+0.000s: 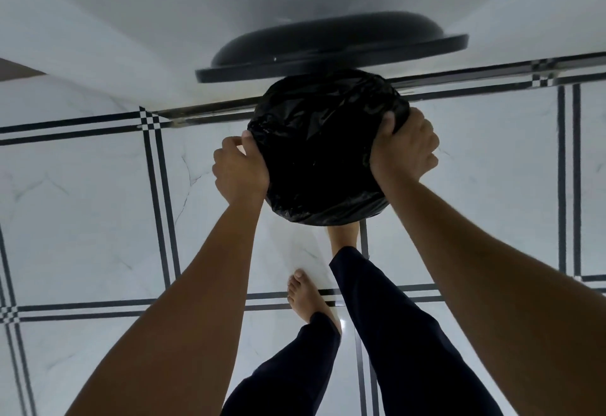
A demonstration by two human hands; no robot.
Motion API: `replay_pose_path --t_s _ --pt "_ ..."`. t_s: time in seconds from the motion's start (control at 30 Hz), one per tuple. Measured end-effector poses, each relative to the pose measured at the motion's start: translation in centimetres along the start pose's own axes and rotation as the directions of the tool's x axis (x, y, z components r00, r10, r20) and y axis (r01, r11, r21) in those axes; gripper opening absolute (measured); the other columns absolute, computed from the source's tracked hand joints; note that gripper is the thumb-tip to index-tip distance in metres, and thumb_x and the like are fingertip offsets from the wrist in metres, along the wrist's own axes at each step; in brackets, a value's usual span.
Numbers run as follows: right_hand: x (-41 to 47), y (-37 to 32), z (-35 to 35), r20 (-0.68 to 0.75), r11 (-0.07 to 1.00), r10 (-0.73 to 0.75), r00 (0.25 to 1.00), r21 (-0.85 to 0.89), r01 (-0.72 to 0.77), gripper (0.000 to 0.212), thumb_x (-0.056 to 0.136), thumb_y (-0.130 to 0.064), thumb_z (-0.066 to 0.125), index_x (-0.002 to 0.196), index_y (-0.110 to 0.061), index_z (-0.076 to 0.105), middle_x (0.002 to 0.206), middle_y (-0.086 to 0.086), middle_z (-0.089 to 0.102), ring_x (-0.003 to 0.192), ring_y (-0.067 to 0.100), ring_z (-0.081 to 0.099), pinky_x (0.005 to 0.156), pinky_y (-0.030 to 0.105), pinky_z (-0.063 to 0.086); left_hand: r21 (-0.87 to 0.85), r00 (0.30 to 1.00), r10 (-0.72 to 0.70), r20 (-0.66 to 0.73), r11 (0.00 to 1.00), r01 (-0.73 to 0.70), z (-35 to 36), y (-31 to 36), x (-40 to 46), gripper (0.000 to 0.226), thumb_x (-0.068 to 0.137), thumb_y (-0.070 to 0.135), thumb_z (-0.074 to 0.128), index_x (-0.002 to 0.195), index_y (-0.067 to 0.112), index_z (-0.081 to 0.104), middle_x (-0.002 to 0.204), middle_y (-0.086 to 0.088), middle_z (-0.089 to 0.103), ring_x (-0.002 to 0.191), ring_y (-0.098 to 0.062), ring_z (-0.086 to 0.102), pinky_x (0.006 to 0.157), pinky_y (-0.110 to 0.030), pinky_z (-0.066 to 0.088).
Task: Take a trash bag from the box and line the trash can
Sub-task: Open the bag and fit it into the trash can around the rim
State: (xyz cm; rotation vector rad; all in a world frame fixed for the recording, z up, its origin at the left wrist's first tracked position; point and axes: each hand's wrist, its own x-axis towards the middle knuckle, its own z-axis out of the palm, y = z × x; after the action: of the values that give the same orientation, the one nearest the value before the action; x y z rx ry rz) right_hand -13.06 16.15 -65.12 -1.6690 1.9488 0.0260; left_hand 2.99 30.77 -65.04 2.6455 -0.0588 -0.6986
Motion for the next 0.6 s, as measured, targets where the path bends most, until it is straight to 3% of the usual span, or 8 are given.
replay_pose_path --t_s 0.1,0.23,0.3,0.37,0.5,0.6 --pt "-3.0 0.5 -0.6 -0.015 0.979 -0.202 0.979 -0.007 0.202 0.06 0.103 -0.045 0.044 0.154 -0.015 0.038 0.154 0.008 0.045 0.145 0.031 0.035 0.113 0.054 0.031 0.09 0.99 0.126 -0.056 0.989 -0.121 -1.2 0.4 -2.1 0.055 0.103 0.054 0.038 0.142 0.017 0.052 0.141 -0.012 0.055 0.128 -0.035 0.05 0.103 -0.051 0.041" --pt "-7.1 0.8 -2.7 0.015 0.895 -0.446 0.895 0.001 0.446 0.055 0.103 -0.043 0.042 0.146 -0.01 0.049 0.146 0.013 0.054 0.138 0.034 0.045 0.109 0.055 0.041 0.009 0.927 0.336 -0.164 0.941 -0.339 -3.5 0.7 -6.0 0.048 0.102 0.044 0.049 0.134 0.01 0.056 0.132 -0.012 0.059 0.119 -0.033 0.053 0.098 -0.039 0.041" --pt "-9.3 0.4 -4.6 -0.03 0.814 -0.58 0.814 0.025 0.581 0.046 0.103 -0.037 0.044 0.136 -0.009 0.059 0.133 0.012 0.062 0.127 0.034 0.053 0.103 0.051 0.045 -0.029 0.86 0.431 -0.272 0.89 -0.455 -5.6 1.4 -8.3 0.039 0.1 0.036 0.054 0.125 0.006 0.059 0.124 -0.011 0.061 0.112 -0.03 0.054 0.096 -0.029 0.035" --pt "-11.2 -0.2 -6.5 -0.089 0.732 -0.677 0.731 0.02 0.681 0.037 0.102 -0.03 0.048 0.127 -0.009 0.065 0.124 0.011 0.066 0.117 0.033 0.057 0.098 0.048 0.047 -0.014 0.779 0.533 -0.33 0.823 -0.568 -7.5 2.2 -10.6 0.034 0.099 0.028 0.058 0.124 0.005 0.06 0.125 -0.012 0.059 0.115 -0.028 0.053 0.098 -0.03 0.034" --pt "-13.5 -2.7 -10.0 -0.216 0.62 -0.775 0.594 -0.078 0.781 0.031 0.101 -0.022 0.05 0.123 -0.01 0.068 0.127 0.012 0.067 0.122 0.03 0.056 0.099 0.046 0.046 0.092 0.635 0.72 -0.279 0.678 -0.729 -10.2 4.7 -13.5 0.048 0.099 0.021 0.06 0.145 0.008 0.05 0.151 -0.02 0.044 0.139 -0.033 0.042 0.112 -0.042 0.03" --pt "-14.0 -5.1 -11.7 -0.317 0.553 -0.811 0.491 -0.146 0.82 0.033 0.104 -0.023 0.047 0.123 -0.01 0.07 0.134 0.015 0.065 0.129 0.031 0.053 0.104 0.049 0.043 0.173 0.545 0.807 -0.23 0.585 -0.793 -11.6 6.9 -13.5 0.048 0.104 0.024 0.048 0.15 0.01 0.047 0.158 -0.021 0.038 0.147 -0.034 0.035 0.117 -0.046 0.027"
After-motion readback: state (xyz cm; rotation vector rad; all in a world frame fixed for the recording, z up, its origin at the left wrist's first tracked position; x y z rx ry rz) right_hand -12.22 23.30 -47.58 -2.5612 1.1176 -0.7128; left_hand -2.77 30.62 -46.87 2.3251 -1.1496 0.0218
